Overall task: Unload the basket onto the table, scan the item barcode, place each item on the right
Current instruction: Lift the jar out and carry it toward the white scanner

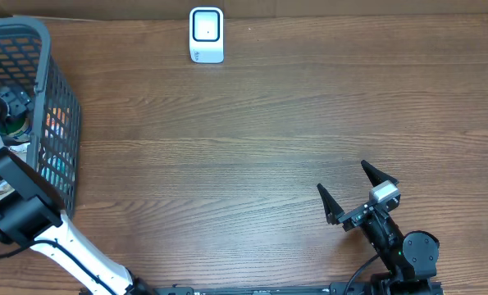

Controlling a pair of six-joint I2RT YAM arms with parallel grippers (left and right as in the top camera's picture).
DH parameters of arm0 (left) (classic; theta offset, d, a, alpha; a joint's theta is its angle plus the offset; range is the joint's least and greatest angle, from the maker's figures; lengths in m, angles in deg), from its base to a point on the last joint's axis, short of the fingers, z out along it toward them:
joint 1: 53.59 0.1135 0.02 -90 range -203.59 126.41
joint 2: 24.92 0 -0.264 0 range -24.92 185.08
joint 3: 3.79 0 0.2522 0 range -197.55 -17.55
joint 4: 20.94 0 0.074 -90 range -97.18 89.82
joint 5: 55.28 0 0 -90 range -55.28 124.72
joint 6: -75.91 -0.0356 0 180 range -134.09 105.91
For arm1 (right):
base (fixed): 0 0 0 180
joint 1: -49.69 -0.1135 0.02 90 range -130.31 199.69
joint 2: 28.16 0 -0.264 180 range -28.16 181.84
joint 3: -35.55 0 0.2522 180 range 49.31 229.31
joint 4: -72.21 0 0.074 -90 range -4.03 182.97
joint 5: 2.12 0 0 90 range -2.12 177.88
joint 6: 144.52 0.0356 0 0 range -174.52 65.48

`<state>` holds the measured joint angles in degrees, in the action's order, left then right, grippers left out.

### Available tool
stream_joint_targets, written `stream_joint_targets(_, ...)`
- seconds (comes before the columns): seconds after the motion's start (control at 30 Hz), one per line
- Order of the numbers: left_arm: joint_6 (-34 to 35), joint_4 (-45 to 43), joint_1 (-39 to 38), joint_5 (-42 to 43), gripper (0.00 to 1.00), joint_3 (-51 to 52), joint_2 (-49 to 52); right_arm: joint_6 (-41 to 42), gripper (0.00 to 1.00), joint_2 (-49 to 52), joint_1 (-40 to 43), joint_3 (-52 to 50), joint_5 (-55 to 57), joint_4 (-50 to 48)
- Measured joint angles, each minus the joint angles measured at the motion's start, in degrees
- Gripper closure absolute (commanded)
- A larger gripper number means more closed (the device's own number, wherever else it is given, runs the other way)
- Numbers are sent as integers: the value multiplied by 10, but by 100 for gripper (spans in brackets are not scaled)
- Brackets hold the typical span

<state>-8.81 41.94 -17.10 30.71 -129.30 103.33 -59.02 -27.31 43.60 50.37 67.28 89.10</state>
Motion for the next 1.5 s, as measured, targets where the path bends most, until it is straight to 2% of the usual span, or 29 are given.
stream_joint_targets(0.13,-3,7,0,0,29,0,23,0,0,0,0,0,0,0)
stream_joint_targets(0.33,5,10,0,-5,37,0,27,0,0,0,0,0,0,0)
stream_joint_targets(0.63,31,16,0,-11,40,1,2,0,0,0,0,0,0,0)
stream_joint_targets(0.83,58,16,0,0,40,1,-110,0,0,0,0,0,0,0)
stream_joint_targets(1.1,84,63,-11,66,39,0,-328,0,0,0,0,0,0,0)
stream_joint_targets(1.27,88,123,-89,111,38,-2,-421,0,0,0,0,0,0,0)
stream_joint_targets(1.5,92,204,-263,132,39,-2,-420,0,0,0,0,0,0,0)
